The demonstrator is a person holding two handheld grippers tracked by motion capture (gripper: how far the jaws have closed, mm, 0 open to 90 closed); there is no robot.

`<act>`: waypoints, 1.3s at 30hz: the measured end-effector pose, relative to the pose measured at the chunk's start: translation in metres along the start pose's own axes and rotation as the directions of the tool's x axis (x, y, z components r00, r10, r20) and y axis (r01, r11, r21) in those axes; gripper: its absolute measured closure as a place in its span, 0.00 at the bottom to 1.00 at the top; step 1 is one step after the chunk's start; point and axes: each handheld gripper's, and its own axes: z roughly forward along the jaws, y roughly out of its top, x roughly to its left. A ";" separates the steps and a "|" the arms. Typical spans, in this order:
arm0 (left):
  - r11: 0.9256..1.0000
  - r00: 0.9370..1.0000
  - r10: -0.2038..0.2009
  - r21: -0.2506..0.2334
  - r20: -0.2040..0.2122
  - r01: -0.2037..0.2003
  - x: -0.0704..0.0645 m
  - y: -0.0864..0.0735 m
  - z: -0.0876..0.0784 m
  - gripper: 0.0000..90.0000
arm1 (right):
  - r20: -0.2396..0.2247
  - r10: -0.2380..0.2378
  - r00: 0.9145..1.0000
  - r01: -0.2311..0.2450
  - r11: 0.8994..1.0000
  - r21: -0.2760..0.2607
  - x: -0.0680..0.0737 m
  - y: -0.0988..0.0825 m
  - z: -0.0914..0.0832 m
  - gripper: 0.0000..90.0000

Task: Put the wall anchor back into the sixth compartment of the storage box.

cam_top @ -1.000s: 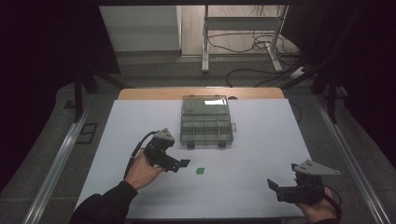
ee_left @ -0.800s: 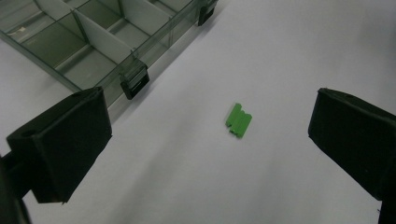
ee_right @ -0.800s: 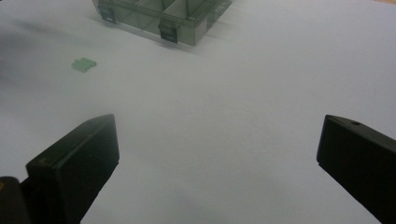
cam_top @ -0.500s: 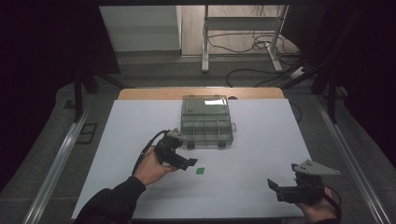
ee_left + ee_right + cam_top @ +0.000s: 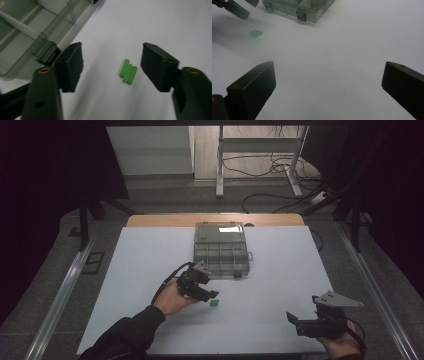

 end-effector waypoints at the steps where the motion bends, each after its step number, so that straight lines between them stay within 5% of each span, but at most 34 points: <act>1: 1.000 1.000 -0.004 0.004 0.007 0.004 -0.001 0.000 0.003 0.47 | 0.000 0.001 1.000 -0.001 1.000 0.001 0.000 0.000 0.000 0.00; 6: 0.998 0.999 0.031 0.051 0.011 -0.032 -0.005 0.000 0.011 0.64 | 0.001 0.004 1.000 -0.004 1.000 0.001 0.000 0.000 0.000 0.00; 18: 0.993 0.999 0.049 0.110 0.020 -0.051 -0.009 -0.003 0.025 0.86 | -0.001 0.003 1.000 -0.003 1.000 0.003 0.000 0.000 0.000 0.00; 23: 0.992 0.999 0.050 0.112 0.005 -0.051 -0.008 -0.003 0.025 0.88 | -0.001 0.003 1.000 -0.003 1.000 0.004 0.000 0.000 0.000 0.00; 33: 0.992 0.998 0.042 0.118 0.043 -0.047 -0.006 -0.003 0.027 0.94 | -0.003 0.001 1.000 -0.001 1.000 0.006 0.000 0.000 0.000 0.00; 39: 0.990 0.999 0.050 0.128 0.017 -0.052 -0.007 -0.003 0.029 0.93 | -0.003 0.000 1.000 0.000 1.000 0.007 0.000 0.000 0.000 0.00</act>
